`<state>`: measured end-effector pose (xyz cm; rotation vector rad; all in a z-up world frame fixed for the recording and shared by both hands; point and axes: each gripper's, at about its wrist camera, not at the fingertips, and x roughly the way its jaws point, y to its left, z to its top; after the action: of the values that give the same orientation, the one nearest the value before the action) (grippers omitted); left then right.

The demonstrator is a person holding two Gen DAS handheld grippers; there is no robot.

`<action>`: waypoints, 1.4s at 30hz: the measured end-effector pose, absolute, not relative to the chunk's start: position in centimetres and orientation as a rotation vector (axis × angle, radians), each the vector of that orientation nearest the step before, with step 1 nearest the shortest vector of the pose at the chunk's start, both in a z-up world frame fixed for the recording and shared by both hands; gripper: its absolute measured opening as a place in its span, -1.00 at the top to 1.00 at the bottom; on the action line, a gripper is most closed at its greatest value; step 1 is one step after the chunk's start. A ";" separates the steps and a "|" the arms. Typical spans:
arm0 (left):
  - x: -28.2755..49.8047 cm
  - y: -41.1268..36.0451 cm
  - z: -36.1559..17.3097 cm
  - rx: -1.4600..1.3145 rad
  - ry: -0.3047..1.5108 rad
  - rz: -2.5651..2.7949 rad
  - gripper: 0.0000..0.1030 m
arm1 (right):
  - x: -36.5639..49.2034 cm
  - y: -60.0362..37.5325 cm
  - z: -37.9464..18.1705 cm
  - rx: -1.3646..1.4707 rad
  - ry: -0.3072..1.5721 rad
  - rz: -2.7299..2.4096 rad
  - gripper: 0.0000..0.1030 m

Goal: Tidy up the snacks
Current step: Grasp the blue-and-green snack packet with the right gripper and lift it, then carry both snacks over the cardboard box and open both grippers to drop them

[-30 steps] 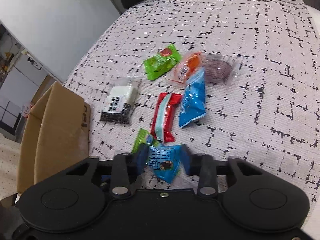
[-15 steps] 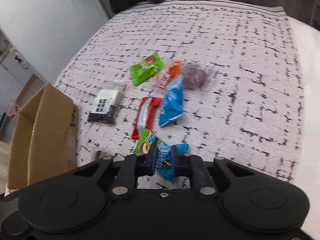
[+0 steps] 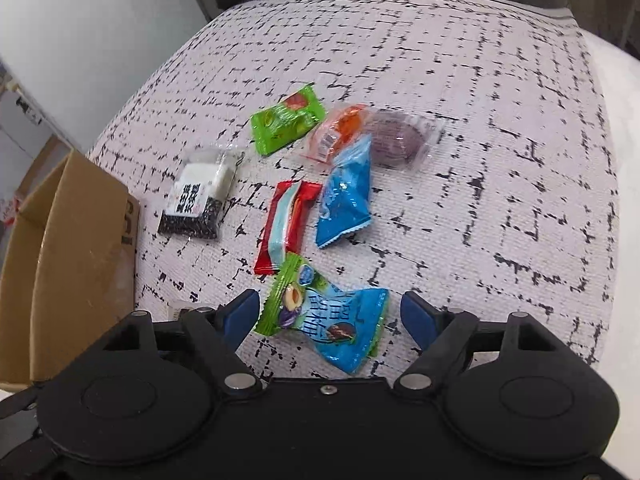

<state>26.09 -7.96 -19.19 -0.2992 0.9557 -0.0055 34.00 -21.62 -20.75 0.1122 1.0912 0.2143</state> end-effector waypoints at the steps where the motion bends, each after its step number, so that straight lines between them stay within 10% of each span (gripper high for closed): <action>1: 26.1 -8.1 -19.4 -0.292 0.962 -0.004 0.65 | 34.0 -21.2 -20.9 0.088 1.093 0.215 -0.56; 19: 26.3 -8.4 -20.8 -0.257 0.997 0.012 0.65 | 33.4 -21.8 -20.3 0.063 1.061 0.199 0.27; 42: 23.8 -5.4 -12.3 -0.386 0.802 -0.005 0.65 | 30.4 -21.2 -11.3 0.116 0.886 0.244 0.27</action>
<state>23.85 -5.41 -12.30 -0.3857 0.8019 -0.0054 30.45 -21.25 -11.32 0.1158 0.8861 0.2445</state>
